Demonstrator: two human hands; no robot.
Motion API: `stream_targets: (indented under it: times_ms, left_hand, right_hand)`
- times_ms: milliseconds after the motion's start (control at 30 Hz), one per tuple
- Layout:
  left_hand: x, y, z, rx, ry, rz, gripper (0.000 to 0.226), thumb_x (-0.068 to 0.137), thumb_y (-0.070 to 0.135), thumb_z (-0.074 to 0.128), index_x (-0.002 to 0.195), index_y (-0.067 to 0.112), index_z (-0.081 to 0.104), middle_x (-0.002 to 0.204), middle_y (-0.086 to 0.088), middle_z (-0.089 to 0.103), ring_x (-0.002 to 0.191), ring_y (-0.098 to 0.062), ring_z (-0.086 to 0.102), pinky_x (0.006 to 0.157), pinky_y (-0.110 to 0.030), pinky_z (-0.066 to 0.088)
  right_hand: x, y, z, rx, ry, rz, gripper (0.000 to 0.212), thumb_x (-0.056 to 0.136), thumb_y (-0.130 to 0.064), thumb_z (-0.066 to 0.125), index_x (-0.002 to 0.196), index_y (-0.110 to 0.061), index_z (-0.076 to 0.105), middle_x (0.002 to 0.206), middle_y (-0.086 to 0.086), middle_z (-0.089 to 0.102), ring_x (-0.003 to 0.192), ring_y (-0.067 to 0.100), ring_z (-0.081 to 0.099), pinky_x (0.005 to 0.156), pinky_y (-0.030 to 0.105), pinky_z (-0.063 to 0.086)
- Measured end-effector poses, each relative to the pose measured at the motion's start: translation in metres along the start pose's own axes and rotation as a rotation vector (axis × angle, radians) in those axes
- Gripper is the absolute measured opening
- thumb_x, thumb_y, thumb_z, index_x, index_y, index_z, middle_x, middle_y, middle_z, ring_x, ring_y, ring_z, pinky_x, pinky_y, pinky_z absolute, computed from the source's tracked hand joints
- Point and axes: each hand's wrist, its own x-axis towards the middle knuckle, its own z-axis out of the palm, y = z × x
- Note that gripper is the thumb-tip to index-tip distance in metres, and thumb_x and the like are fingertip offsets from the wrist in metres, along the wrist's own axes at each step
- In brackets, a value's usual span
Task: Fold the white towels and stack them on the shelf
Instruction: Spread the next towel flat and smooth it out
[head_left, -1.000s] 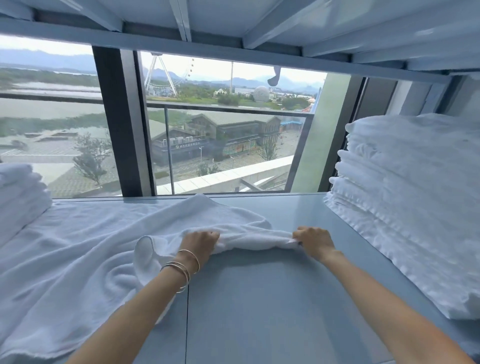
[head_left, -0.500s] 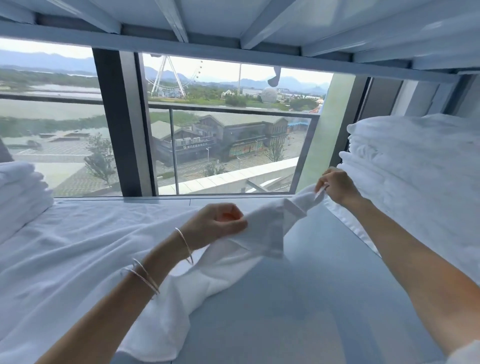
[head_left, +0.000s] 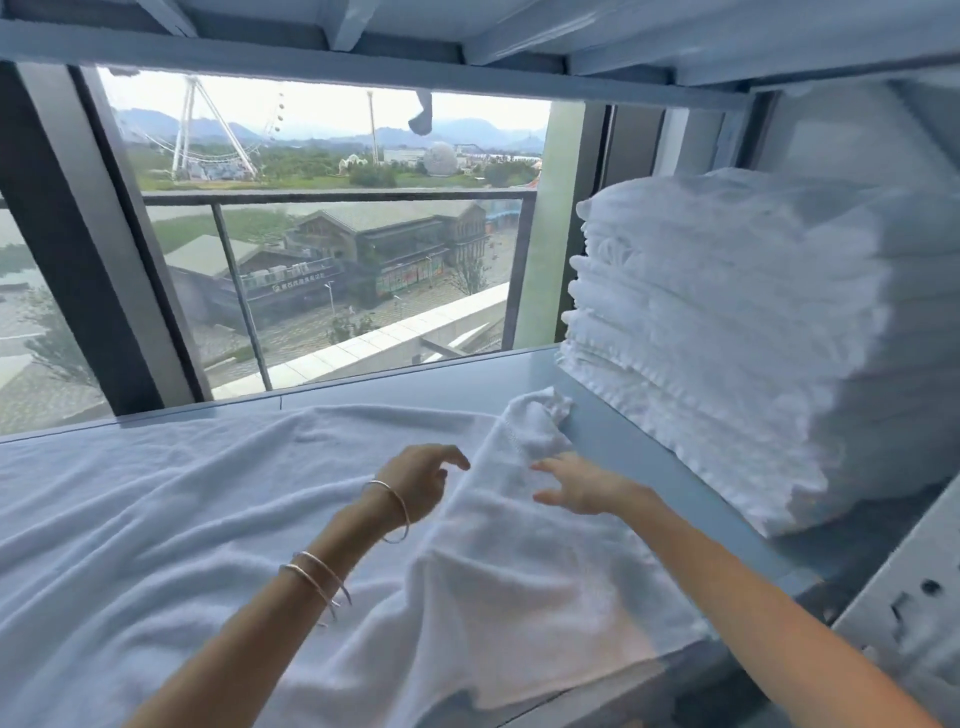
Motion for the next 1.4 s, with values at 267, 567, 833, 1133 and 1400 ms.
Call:
stream_targets:
  times_ms: [267,567,833,1133,1400]
  left_hand:
    - [-0.024,-0.056,0.049,0.305,-0.212,-0.244,0.046,0.099,0.047,0.019,0.144,0.049,0.009,0.155,0.02,-0.003,0.144,-0.014,-0.008,0.11,-0.057,-0.007]
    - [-0.01,-0.06,0.059,0.356,-0.124,-0.416,0.05,0.094,0.059,0.012,0.142,0.053,0.0,0.156,0.017,-0.008,0.144,-0.021,-0.012,0.106,-0.065,-0.005]
    - [0.0,-0.094,0.05,0.328,-0.133,-0.536,0.058,0.091,0.063,0.013,0.145,0.046,-0.002,0.157,0.01,-0.009,0.144,-0.024,-0.012,0.107,-0.064,-0.007]
    - [-0.013,-0.109,0.047,0.339,0.311,-0.173,0.039,0.077,0.034,0.031,0.077,0.011,0.063,0.092,-0.009,0.068,0.102,-0.031,0.062,0.102,-0.055,0.029]
    - [-0.028,-0.095,0.042,0.425,0.35,-0.102,0.034,0.081,0.04,0.03,0.072,0.024,0.058,0.057,0.004,0.065,0.055,-0.016,0.064,0.067,-0.032,0.032]
  right_hand:
    - [-0.025,0.035,0.057,0.007,0.145,0.222,0.056,0.095,-0.056,0.014,0.147,-0.037,0.003,0.157,-0.004,-0.006,0.144,0.022,-0.01,0.114,0.046,-0.001]
    - [-0.081,0.031,0.075,-0.049,0.32,0.508,0.052,0.1,-0.039,0.025,0.14,-0.005,0.03,0.149,0.016,0.025,0.141,0.034,0.011,0.115,0.04,0.01]
    - [-0.028,0.043,0.068,0.106,0.371,0.183,0.083,0.076,-0.055,-0.011,0.149,-0.024,0.013,0.157,0.004,0.001,0.144,0.021,-0.007,0.114,0.032,-0.007]
    - [0.012,0.032,0.058,0.056,0.785,0.057,0.026,0.081,-0.029,0.034,0.075,-0.015,0.055,0.087,0.005,0.063,0.1,0.029,0.06,0.09,0.04,0.04]
    - [0.022,0.016,0.055,-0.101,0.759,0.127,0.035,0.085,-0.042,0.034,0.078,-0.027,0.065,0.065,-0.004,0.063,0.074,0.022,0.06,0.074,0.036,0.034]
